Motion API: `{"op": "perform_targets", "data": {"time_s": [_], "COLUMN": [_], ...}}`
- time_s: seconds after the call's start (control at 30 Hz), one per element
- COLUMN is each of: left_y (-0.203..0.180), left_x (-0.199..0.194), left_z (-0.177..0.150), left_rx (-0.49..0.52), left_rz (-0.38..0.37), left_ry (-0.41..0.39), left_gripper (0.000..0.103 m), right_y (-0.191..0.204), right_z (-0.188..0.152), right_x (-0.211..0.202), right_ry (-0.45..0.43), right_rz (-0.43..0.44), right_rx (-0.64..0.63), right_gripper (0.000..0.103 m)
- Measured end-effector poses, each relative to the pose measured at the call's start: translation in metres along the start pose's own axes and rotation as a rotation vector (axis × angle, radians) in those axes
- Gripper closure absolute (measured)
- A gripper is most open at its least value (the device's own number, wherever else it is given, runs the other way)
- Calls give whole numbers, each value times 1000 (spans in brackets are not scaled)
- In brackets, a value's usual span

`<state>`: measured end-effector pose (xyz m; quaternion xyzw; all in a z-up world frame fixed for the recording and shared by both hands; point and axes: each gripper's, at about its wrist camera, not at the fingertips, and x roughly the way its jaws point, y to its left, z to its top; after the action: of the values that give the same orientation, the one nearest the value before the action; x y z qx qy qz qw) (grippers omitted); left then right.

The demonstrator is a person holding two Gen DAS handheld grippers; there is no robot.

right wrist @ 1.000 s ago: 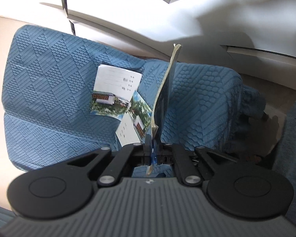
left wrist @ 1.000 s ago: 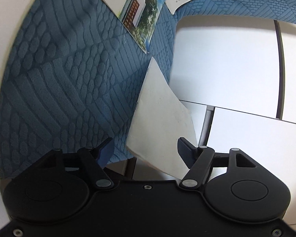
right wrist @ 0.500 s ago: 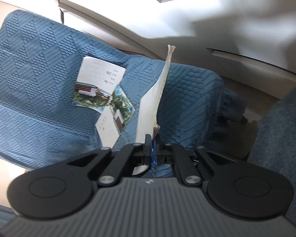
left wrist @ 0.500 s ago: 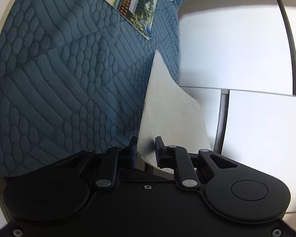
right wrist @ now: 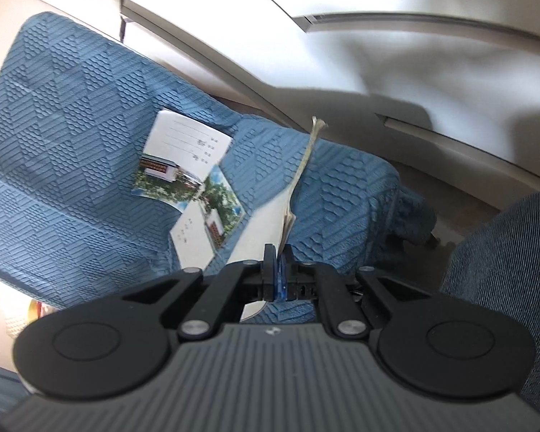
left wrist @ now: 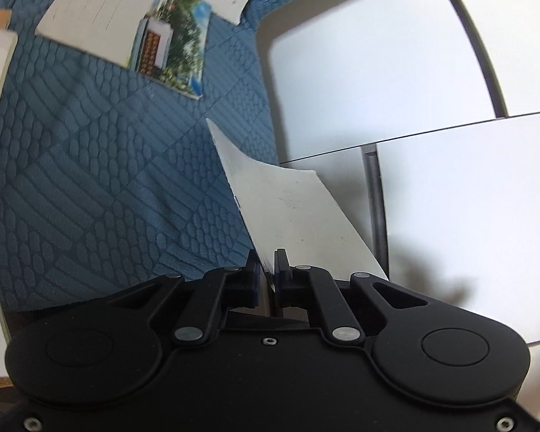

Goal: Organize objects
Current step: 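Close the left gripper on the blank white notebook beside the right gripper, then carry the blank white notebook with both grippers toward the book stack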

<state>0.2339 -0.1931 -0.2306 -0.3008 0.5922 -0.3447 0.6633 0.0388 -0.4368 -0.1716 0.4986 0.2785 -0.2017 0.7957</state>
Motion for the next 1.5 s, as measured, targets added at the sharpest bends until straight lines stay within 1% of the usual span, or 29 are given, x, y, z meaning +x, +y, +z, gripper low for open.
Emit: {"op": "perform_targets", "data": {"time_s": [0.1,0.17,0.23,0.47,0.7,0.97,1.23,1.33,1.5], "left_y": [-17,-29,-37,-57,-72,-70,-62,-54,-36], "left_x": [-13,-11,-19,-69,-118,-171,-222,-242,-264], "left_z": [-3,-8,-9,-7,-6,-13,-25,-31,-44], "left_rx": [28,39,46,77,105,90,68,52,35], "left_rz": [1,-3,-8,-18,-1,4,21,22,43], "left_ry": [-29,-50,-71,-150,-220,-304,-394,-426,-471], "left_gripper": [96,96,96,96,95,95,95,94,94], "right_y": [8,14,20,48,84,116,149,161,177], "right_z": [3,5,6,7,8,3,-10,-16,-34], "right_x": [-6,-10,-15,-26,-33,-29,-21,-19,-14], "right_ry": [-7,-11,-15,-18,-8,39,114,149,189], "right_rz": [30,48,67,148,220,284,370,406,440], "right_rx": [-14,-26,-35,-75,-125,-170,-236,-265,-304], "right_gripper": [98,98,98,98,98,98,98,98,98]}}
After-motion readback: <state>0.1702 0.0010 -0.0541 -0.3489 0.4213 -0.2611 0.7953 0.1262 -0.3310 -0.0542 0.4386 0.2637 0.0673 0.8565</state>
